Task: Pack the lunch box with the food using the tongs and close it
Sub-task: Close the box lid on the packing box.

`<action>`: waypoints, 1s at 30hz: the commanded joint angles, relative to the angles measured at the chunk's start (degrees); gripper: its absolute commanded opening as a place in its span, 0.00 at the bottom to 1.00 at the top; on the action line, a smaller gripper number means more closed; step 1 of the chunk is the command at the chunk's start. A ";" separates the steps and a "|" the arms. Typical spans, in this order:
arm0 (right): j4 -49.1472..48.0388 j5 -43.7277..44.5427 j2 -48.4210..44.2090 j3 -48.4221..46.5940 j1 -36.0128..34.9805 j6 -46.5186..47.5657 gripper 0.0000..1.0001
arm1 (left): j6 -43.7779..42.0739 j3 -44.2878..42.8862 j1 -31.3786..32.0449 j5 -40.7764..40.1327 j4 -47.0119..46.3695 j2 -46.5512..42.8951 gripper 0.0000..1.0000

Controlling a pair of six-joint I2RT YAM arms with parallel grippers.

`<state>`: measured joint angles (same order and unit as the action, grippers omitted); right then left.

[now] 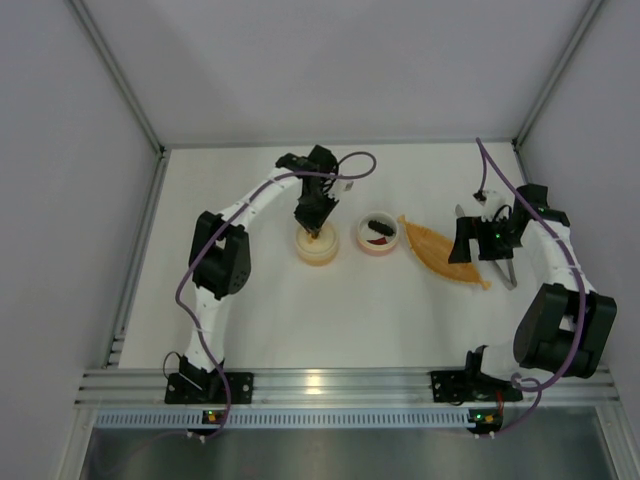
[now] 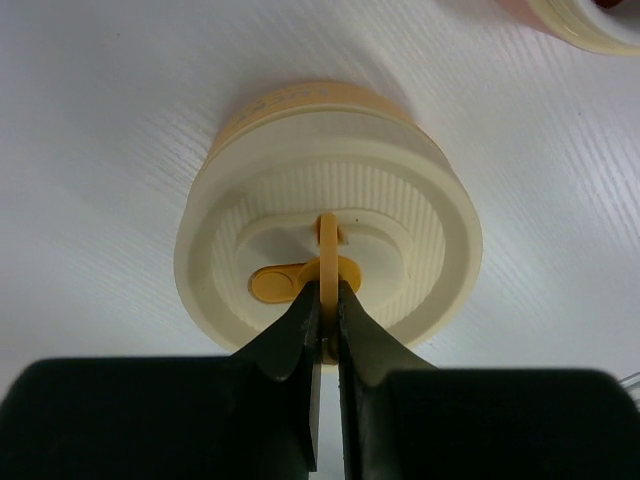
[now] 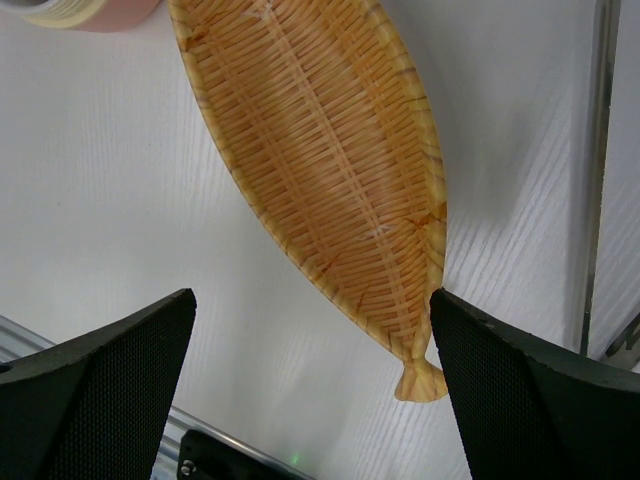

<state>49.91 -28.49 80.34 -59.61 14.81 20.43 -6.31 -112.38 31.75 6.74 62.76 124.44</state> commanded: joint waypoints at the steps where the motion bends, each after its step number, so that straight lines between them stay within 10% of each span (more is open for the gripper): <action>1: -1.39 -1.66 0.08 -1.64 0.66 0.67 0.99 | -9.85 1.55 0.16 2.93 1.57 0.54 0.00; 22: -0.96 -1.31 -0.53 -1.47 0.66 1.02 0.99 | -42.46 20.79 0.16 -9.03 -9.93 -7.89 0.01; 30: -0.87 -1.04 -1.23 -1.56 0.66 1.19 0.99 | -43.35 22.55 0.24 -5.18 -10.82 -10.71 0.20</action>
<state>50.06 -28.58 80.34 -59.64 14.81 20.91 -47.42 -92.68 32.77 0.62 51.00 112.57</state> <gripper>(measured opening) 0.993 0.181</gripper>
